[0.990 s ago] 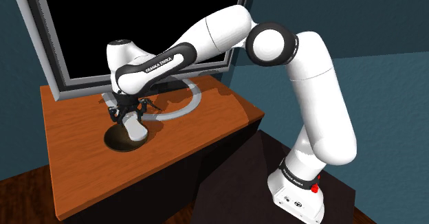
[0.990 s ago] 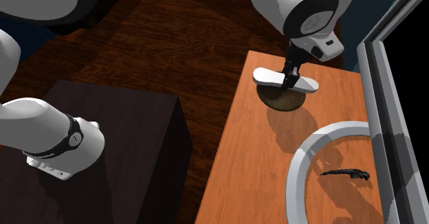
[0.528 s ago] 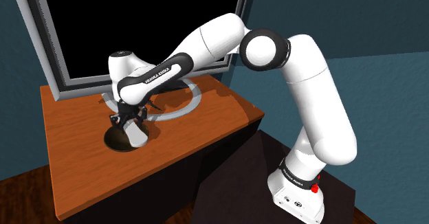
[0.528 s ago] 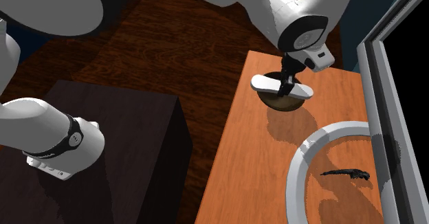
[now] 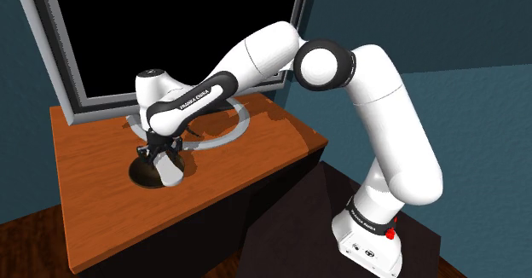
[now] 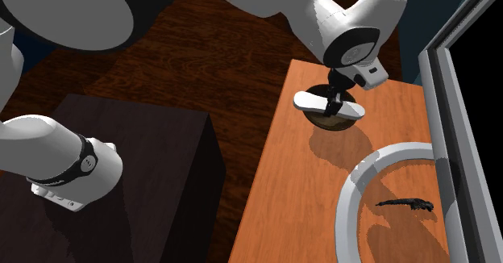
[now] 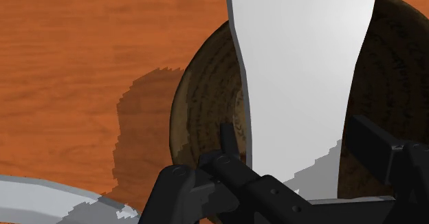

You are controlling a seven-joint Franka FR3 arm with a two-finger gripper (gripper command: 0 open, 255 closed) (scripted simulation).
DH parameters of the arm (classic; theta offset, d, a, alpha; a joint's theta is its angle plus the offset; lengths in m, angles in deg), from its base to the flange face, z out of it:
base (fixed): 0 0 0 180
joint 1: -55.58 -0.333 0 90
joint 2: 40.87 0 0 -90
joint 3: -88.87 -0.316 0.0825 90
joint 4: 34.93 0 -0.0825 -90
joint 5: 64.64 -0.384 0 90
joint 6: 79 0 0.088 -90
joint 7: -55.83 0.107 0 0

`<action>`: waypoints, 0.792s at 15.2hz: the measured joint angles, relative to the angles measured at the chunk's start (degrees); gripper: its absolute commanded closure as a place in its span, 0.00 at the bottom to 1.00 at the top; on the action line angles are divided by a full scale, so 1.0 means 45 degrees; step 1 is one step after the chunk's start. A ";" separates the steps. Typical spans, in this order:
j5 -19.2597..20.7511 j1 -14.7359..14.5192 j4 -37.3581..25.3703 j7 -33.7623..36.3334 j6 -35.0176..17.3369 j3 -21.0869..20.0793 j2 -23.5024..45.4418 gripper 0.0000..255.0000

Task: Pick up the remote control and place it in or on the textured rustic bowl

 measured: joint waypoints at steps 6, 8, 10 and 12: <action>0.0000 -0.0001 0.0000 0.0001 -0.0003 0.0000 0.0000 0.00; 0.0000 -0.0001 0.0000 0.0001 -0.0003 0.0000 0.0000 0.00; -0.0071 0.0021 0.0080 -0.0005 0.0278 -0.0073 -0.0358 0.00; -0.0185 0.0085 0.0022 -0.0083 0.0789 -0.0169 -0.0832 0.00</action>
